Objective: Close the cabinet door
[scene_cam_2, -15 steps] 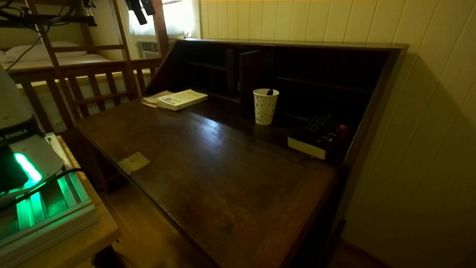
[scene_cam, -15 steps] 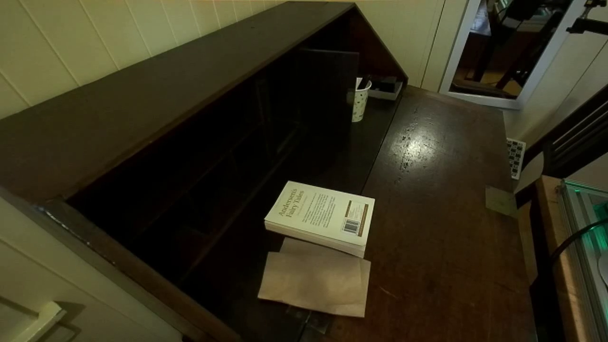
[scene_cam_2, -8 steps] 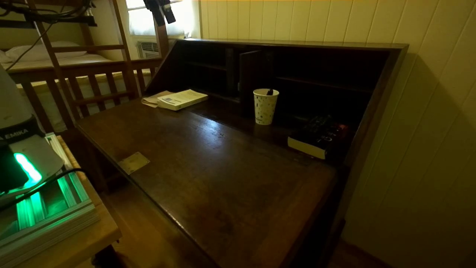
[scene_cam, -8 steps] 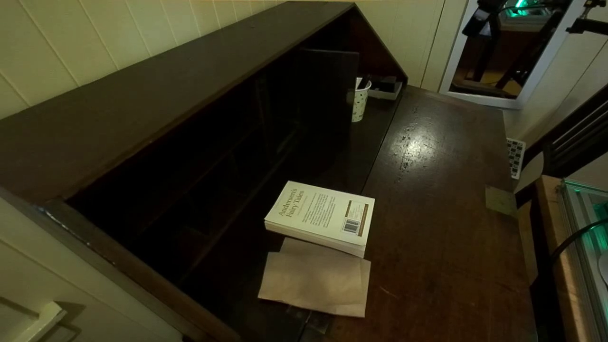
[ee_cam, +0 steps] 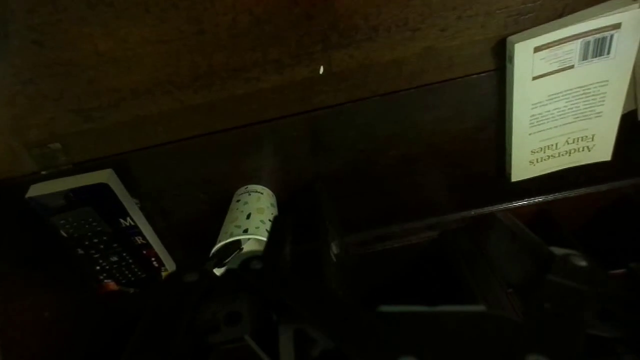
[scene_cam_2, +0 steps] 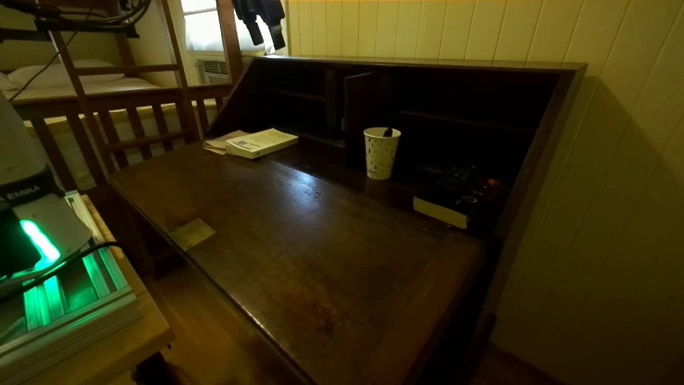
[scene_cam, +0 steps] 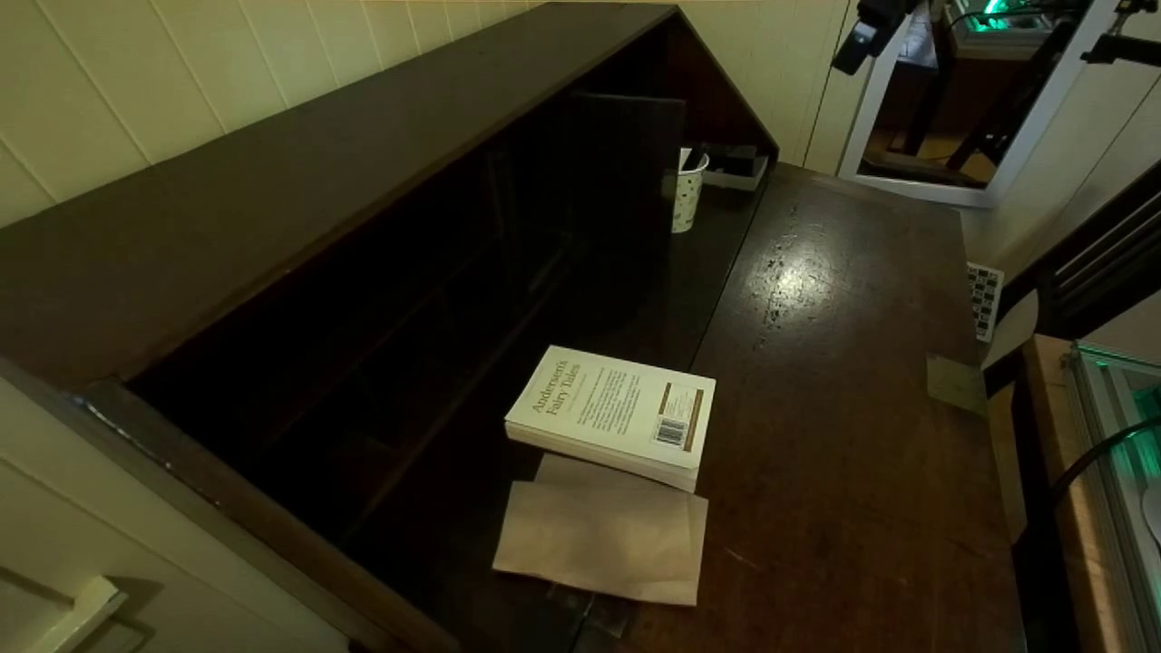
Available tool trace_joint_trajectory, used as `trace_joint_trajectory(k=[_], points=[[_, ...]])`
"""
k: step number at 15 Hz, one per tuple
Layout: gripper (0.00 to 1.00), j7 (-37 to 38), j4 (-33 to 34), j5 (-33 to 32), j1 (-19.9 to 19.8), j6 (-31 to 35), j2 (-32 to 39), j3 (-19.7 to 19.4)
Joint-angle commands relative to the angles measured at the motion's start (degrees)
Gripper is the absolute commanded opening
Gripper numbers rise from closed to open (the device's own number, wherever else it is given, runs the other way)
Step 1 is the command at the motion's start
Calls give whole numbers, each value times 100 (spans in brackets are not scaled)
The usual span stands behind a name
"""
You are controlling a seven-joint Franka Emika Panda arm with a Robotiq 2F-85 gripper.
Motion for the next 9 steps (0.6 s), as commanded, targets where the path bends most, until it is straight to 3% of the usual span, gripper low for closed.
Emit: trace_joint_trajectory(k=[1,9], points=[[100,-467,446,413,63,40,623,-232],[100,-393,555,378,-126,-16,815,-96]])
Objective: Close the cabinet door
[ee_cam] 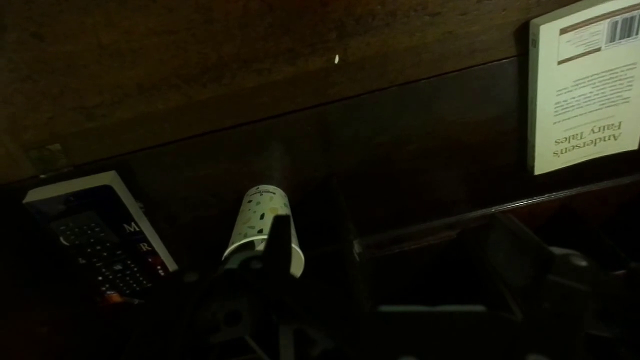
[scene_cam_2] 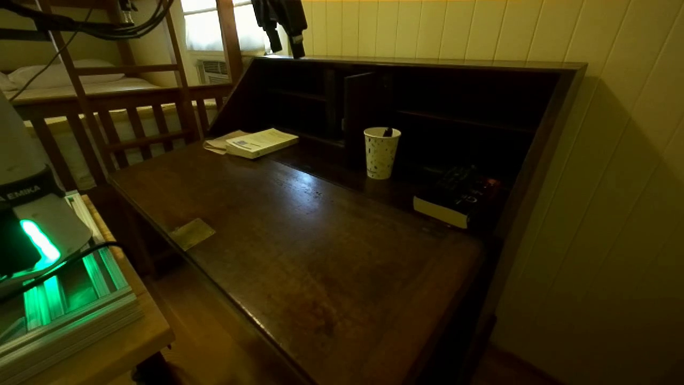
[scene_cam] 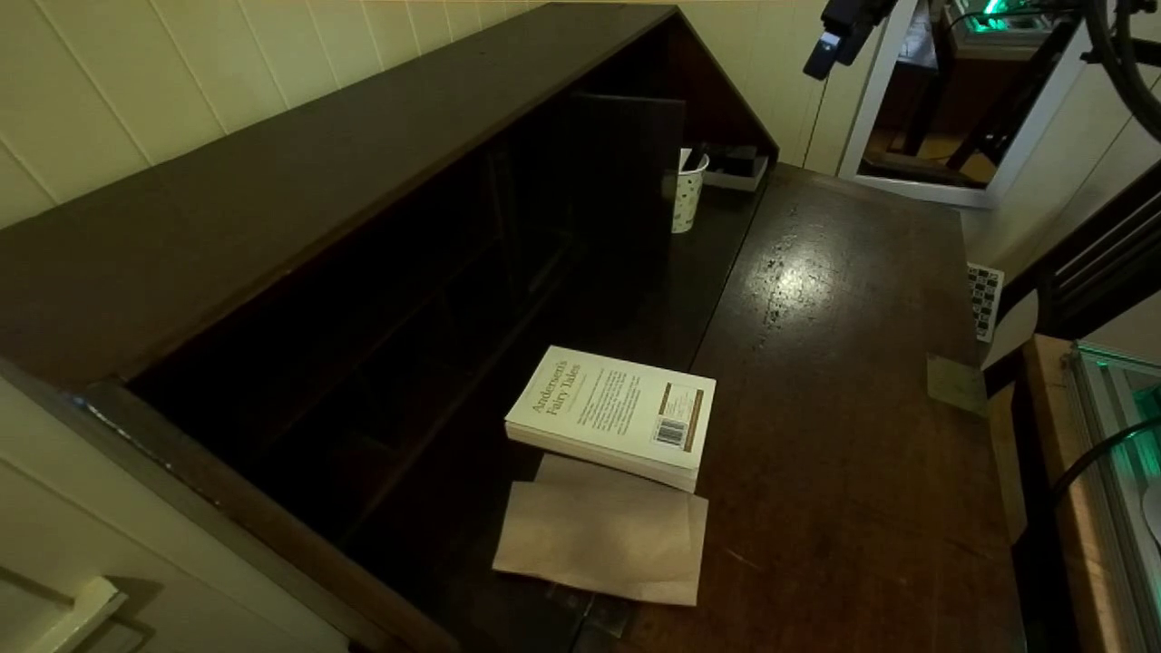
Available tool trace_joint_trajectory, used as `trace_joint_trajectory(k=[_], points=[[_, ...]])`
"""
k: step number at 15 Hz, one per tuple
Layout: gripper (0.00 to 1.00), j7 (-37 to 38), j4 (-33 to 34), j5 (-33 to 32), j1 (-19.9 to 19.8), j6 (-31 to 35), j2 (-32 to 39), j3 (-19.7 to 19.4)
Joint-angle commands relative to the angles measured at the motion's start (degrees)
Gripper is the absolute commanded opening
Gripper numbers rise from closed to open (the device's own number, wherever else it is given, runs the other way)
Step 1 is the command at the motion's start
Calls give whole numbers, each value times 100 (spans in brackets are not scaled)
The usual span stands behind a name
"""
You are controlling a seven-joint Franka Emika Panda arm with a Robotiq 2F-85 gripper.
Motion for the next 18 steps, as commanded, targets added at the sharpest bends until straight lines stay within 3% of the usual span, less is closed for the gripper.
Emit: trace_joint_trajectory(k=[1,5,10,18], points=[[100,-47,14,66,-113,-18,16,107],[100,-47,16,67,-113,-18,16,107],[100,41,442,291,-110,244,561,-3],[100,-759,1234,1255,83,552,1682,-20]])
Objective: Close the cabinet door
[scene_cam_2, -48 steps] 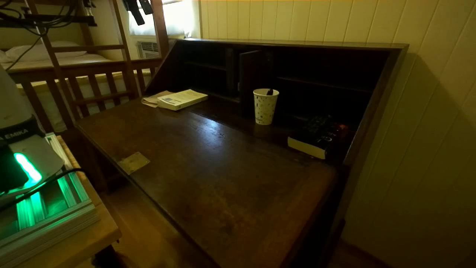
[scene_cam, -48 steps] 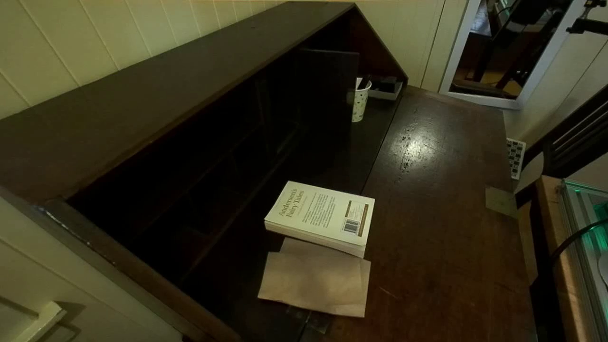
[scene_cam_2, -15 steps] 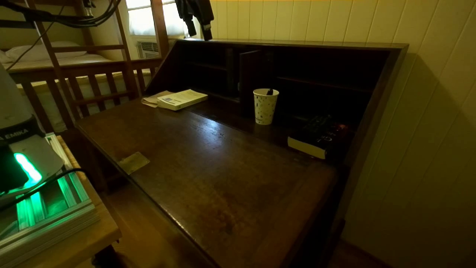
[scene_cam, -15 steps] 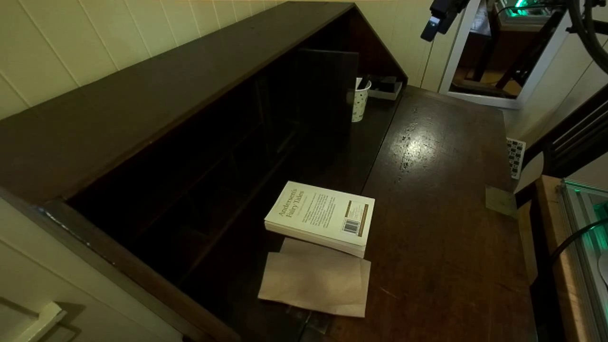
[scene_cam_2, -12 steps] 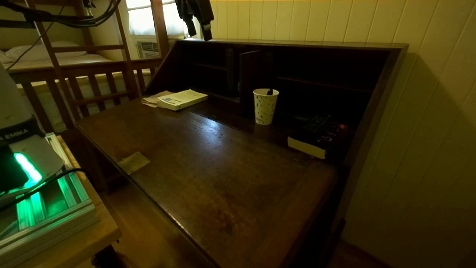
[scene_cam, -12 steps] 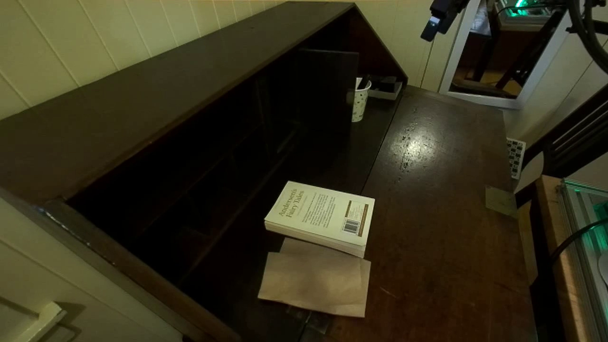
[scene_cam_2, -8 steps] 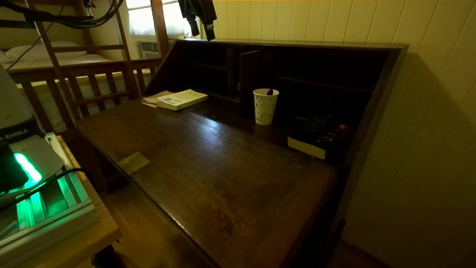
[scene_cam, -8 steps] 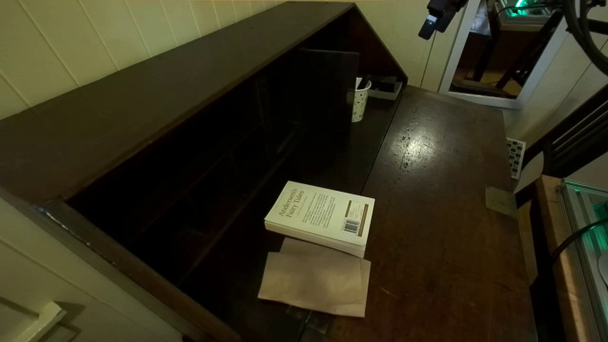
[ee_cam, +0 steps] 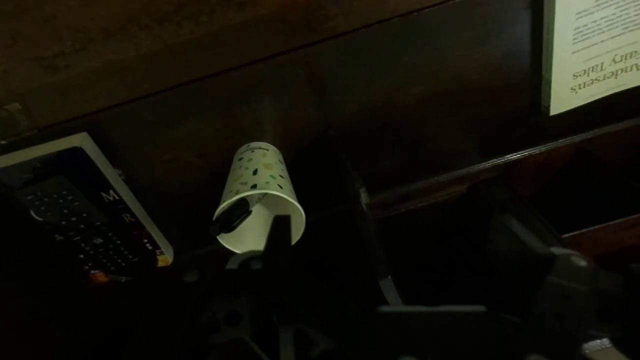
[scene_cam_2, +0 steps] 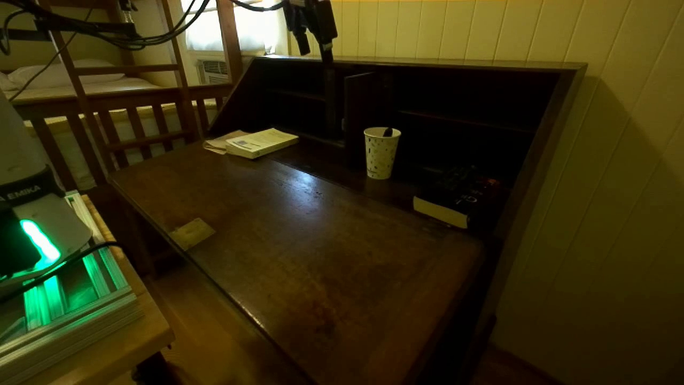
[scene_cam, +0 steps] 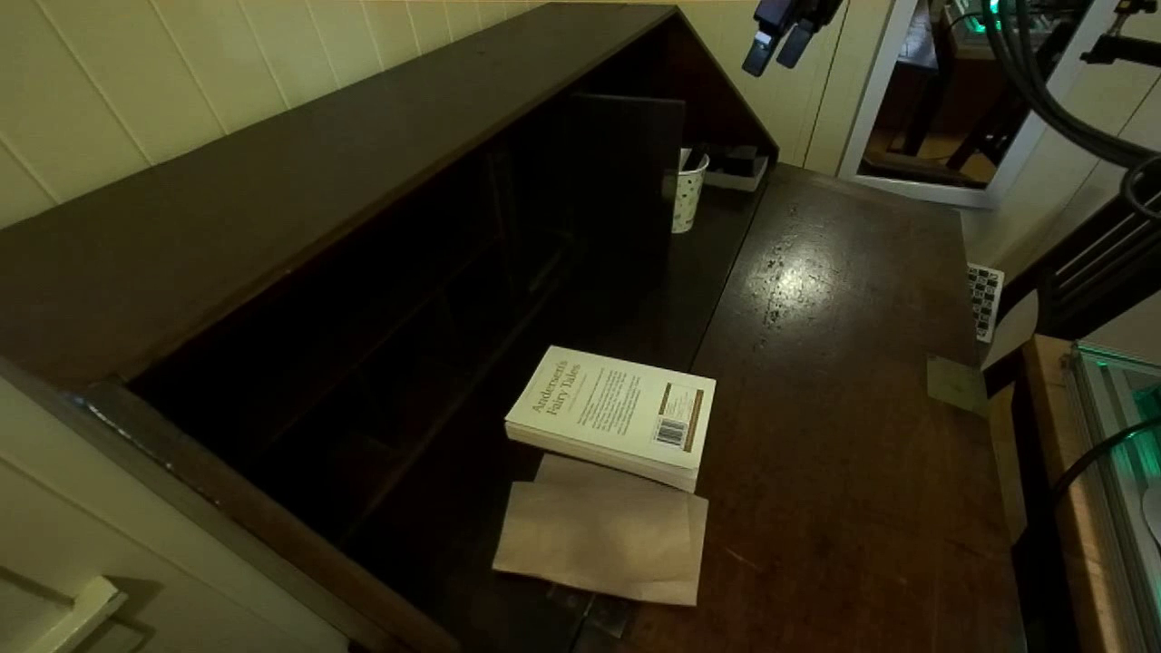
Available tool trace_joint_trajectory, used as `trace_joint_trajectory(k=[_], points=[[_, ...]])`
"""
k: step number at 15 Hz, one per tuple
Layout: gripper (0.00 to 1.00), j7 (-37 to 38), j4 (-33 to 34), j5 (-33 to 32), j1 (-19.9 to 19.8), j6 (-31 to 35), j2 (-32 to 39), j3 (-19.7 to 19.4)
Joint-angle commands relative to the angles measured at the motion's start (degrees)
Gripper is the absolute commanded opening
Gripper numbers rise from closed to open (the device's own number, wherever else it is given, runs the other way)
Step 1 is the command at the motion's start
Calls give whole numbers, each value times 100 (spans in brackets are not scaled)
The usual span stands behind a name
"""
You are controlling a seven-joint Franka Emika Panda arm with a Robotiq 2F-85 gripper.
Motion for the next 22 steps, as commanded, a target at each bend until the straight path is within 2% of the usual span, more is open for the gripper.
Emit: trace_joint_trajectory(k=[1,6,13,22], points=[[100,-459,520,461,43,156,687,15],[100,-791,967,938,-60,250,1266,175],[100,-1295,1225,1801,-193,230,1588,474],[100,-1599,1245,2143,-347,287,1817,704]])
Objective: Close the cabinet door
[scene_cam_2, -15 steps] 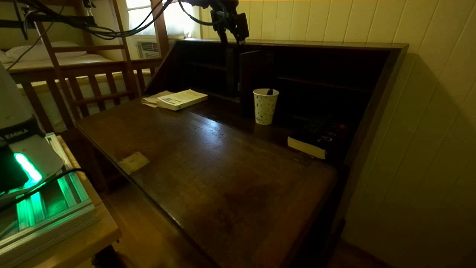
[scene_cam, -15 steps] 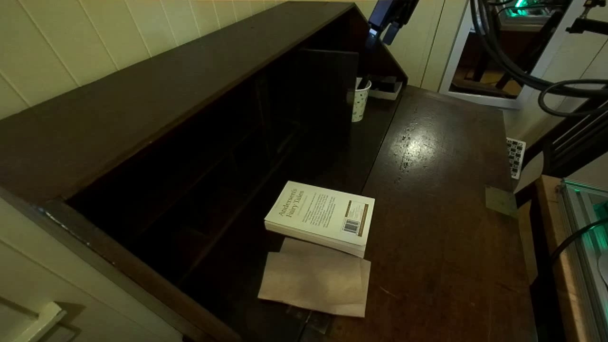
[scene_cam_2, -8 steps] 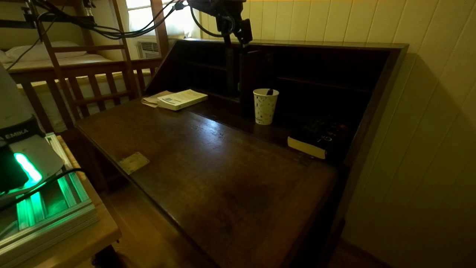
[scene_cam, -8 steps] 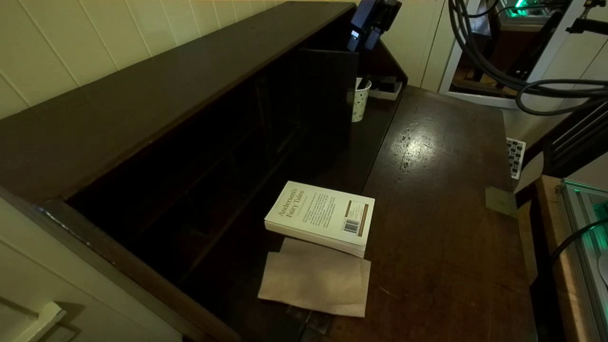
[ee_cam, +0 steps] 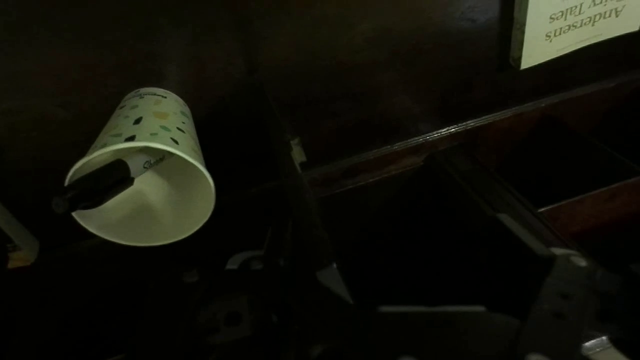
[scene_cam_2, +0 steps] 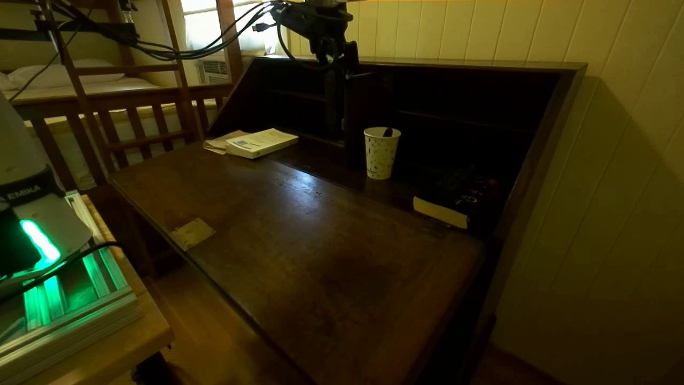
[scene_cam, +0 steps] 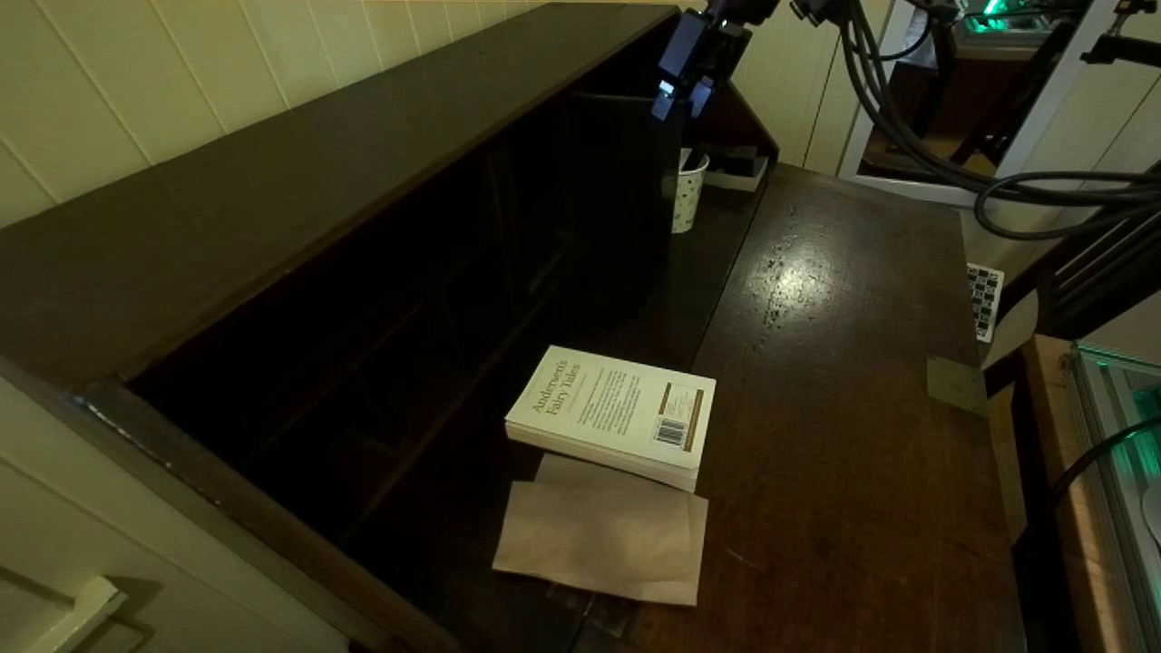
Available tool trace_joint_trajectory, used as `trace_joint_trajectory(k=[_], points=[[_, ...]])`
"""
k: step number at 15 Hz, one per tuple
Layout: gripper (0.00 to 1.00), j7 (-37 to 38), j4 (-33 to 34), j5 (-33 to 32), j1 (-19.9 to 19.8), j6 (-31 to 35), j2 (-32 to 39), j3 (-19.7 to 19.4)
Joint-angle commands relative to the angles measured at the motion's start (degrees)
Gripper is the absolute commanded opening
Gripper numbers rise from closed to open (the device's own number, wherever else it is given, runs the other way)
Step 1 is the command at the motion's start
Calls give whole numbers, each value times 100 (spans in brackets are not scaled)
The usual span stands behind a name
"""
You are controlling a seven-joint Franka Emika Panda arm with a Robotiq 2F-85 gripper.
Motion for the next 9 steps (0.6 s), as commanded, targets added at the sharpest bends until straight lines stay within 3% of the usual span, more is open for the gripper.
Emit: trace_joint_trajectory(k=[1,5,9], points=[[100,-275,158,206,-175,73,159,152],[100,-407,199,196,-206,182,201,181],[100,-693,229,744,-245,463,269,260]])
